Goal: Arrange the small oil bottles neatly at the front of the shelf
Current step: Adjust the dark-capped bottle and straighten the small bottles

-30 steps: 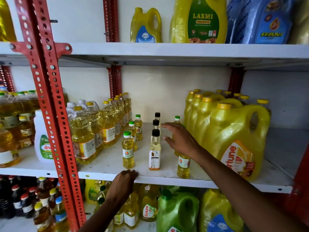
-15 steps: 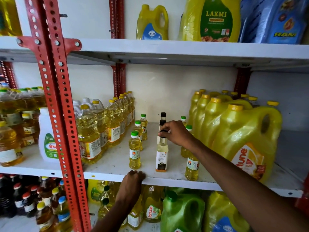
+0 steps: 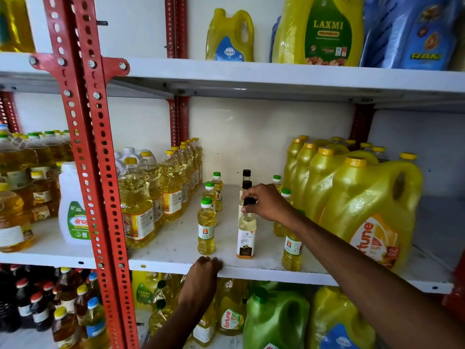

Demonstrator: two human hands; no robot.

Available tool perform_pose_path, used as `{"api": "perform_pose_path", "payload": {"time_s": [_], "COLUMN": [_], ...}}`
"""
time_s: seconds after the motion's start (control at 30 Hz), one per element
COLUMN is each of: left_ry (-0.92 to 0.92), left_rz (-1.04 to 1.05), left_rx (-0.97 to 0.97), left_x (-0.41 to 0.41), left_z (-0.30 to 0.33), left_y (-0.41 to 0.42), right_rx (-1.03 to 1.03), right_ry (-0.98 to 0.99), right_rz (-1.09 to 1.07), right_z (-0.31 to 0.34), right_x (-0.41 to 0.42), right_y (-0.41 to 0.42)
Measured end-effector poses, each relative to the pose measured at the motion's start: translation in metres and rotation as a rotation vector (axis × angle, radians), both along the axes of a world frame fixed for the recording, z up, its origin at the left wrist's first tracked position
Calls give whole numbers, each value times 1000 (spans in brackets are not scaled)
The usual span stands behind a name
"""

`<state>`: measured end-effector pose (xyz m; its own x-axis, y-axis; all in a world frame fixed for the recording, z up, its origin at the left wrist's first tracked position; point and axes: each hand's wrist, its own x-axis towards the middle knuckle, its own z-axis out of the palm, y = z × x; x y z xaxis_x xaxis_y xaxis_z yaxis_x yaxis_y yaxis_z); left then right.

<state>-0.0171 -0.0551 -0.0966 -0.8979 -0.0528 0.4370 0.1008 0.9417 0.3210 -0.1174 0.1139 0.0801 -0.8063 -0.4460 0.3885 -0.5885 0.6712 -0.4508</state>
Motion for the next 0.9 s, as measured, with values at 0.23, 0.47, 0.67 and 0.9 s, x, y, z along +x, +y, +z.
{"api": "perform_pose_path", "payload": {"time_s": [0.23,0.47,0.67,0.9], "left_ry": [8,11,21,21], "left_rz": [-10,-16,-12,-12], "left_rx": [18,23,27,-1], "left_x": [1,2,1,1], "left_z": [2,1,0,0], "left_y": [0,0,0,1], "right_rx": [-1,17,18,13], "right_ry": [28,50,53,42], "right_rz": [-7,-18,-8,-4], "right_z": [-1,-1,-2,-1], "right_x": [11,18,20,21], "right_y": [2,3,5,7]}}
